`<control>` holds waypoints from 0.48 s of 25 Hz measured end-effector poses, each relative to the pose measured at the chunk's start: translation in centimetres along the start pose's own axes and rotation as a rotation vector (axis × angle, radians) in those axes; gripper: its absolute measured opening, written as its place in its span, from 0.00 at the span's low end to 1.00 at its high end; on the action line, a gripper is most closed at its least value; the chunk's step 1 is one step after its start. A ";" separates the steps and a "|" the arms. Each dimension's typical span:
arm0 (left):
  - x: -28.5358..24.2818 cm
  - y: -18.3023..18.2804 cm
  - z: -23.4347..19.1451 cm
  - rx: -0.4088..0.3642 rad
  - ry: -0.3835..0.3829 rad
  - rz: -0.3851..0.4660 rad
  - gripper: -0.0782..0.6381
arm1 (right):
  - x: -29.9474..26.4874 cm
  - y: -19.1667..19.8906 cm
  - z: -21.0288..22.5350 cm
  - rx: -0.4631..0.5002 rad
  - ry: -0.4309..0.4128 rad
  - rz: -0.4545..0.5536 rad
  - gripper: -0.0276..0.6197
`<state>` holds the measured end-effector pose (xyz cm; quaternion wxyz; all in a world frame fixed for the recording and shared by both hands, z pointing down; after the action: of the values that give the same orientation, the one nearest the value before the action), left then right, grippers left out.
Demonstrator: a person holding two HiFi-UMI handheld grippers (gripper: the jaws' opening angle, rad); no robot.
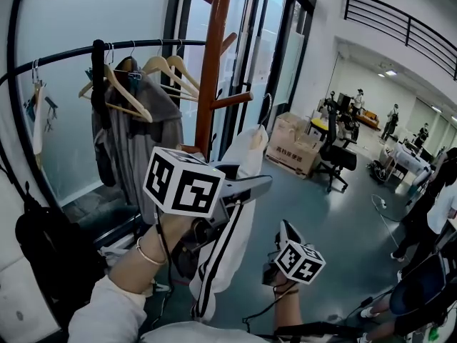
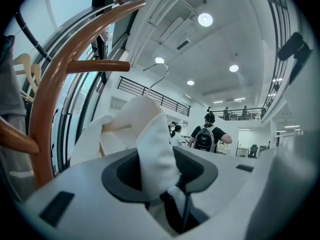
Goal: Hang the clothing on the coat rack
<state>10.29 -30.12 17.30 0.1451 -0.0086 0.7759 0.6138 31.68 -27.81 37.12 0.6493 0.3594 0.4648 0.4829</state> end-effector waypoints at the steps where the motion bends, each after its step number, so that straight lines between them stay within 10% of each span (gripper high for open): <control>1: 0.1 0.0 -0.1 0.005 -0.001 -0.003 0.35 | -0.1 0.0 0.0 0.001 0.000 -0.003 0.08; 12: 1.6 -0.2 -1.0 0.028 -0.036 0.013 0.35 | -0.8 0.7 -0.4 -0.002 -0.015 -0.023 0.08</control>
<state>8.60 -30.91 16.91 0.1550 0.0094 0.7820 0.6037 30.97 -28.37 37.87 0.6586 0.3572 0.4635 0.4731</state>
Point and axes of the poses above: the fingertips, and each gripper's own axes: x backward along the fingers, z to its right, y out of its underside, the point moved 8 cm from there along x, backward along the fingers, and after that the axes turned 12 degrees about -z, right-handed, at the moved point
